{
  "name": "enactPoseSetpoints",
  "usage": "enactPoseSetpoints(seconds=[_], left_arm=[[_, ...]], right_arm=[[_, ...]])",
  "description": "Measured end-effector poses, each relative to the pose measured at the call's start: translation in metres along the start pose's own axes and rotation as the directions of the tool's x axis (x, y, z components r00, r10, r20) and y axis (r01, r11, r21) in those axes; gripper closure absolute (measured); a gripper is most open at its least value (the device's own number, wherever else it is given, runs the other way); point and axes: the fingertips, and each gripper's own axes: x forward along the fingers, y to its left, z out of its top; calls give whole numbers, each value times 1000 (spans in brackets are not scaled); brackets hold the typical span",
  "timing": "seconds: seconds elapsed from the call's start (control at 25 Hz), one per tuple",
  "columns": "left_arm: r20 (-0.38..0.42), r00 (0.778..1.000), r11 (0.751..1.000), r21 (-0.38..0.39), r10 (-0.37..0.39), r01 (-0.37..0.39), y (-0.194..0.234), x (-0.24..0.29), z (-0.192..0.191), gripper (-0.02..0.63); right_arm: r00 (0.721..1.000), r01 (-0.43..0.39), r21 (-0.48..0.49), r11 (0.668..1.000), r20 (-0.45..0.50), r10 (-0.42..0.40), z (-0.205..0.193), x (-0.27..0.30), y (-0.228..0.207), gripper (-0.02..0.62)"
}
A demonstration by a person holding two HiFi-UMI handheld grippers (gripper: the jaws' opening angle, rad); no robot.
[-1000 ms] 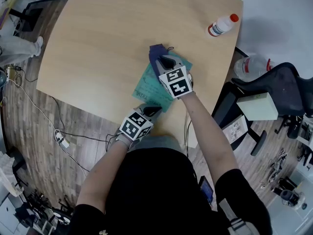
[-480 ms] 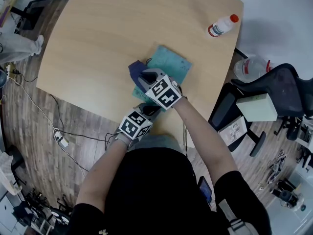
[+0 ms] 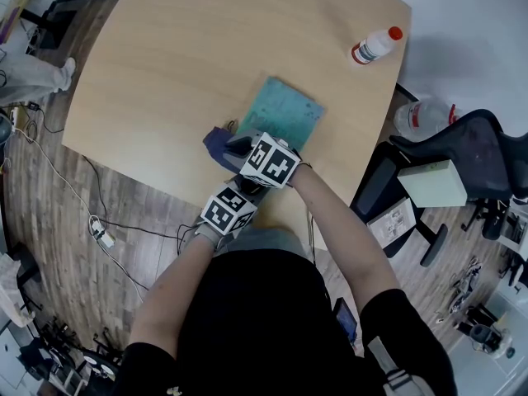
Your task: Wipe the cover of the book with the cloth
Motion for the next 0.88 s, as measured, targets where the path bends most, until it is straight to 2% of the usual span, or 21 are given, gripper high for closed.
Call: enactPoseSetpoints(seconds=[0.24,0.4,0.64,0.88], left_arm=[[1,1000,1000,-2,-2,2,2,0,0,586],[-1,1000,1000,6,-3,3,1,1,-1,587],[-6,1000,1000,10,-17,17,1,0,-2,586],[-14,999,999,20,-34,35,0,-1,-2,586]], right_arm=[[995,-86,49,995,-51,89,-4,-3,4,520],[994,-85,78,993,-55,90,-13,-12,2,522],[1000,16,162,987,-17,-13,-33,-38,-14,523],[986,157,253,954,7,-165,-58,-70,-30,525]])
